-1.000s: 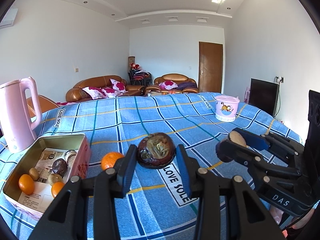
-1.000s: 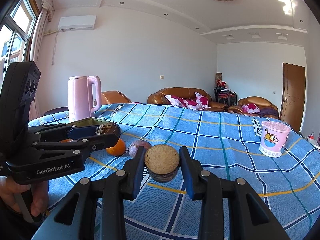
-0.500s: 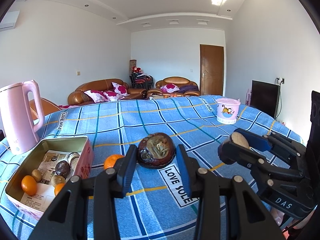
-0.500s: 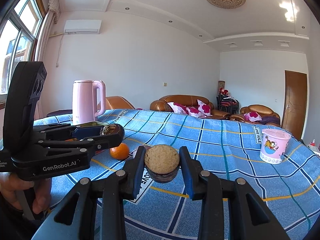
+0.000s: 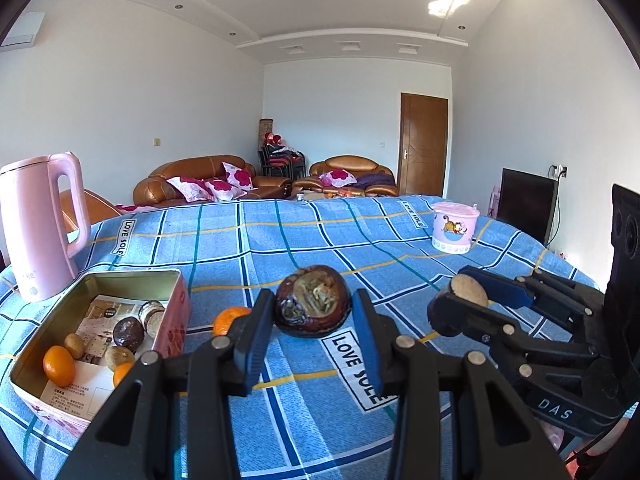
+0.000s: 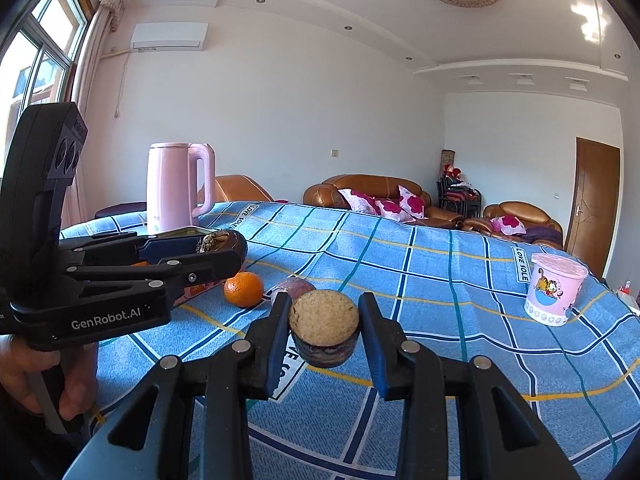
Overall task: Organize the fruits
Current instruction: 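Lift the dark brown fruit with the left tool while the right tool lifts the cake, then carry the dark brown fruit over the tin with the left tool while the right tool carries the cake there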
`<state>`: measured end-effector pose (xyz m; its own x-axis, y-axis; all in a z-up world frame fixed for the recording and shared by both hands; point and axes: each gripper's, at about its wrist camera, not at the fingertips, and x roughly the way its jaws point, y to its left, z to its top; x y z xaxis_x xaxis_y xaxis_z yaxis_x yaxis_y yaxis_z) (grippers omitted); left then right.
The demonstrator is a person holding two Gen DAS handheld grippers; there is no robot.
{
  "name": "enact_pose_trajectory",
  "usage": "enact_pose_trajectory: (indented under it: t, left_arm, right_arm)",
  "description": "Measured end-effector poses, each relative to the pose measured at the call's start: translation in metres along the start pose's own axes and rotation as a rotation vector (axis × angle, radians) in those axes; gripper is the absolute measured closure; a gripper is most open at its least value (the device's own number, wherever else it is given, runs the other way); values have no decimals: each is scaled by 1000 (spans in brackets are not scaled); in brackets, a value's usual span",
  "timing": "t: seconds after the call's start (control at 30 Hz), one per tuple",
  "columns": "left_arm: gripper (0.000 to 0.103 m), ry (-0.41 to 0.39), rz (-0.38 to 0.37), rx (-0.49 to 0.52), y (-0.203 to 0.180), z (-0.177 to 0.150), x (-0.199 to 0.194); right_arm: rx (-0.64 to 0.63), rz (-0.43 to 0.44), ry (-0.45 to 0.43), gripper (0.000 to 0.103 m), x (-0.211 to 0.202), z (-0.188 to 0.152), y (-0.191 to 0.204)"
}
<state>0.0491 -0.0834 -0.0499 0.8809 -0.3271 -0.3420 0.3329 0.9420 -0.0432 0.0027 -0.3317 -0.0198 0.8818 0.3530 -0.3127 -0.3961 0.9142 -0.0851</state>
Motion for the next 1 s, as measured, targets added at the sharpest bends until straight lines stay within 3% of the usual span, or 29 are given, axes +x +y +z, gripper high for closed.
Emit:
enact_pose_trajectory:
  t: [0.5, 1.0]
  left_arm:
    - [61, 9, 68, -74, 47, 6, -18]
    - [61, 55, 236, -166, 133, 17, -23]
  right_arm:
    - [-47, 102, -22, 66, 6, 70, 32]
    - [-100, 223, 16, 66, 52, 117, 84]
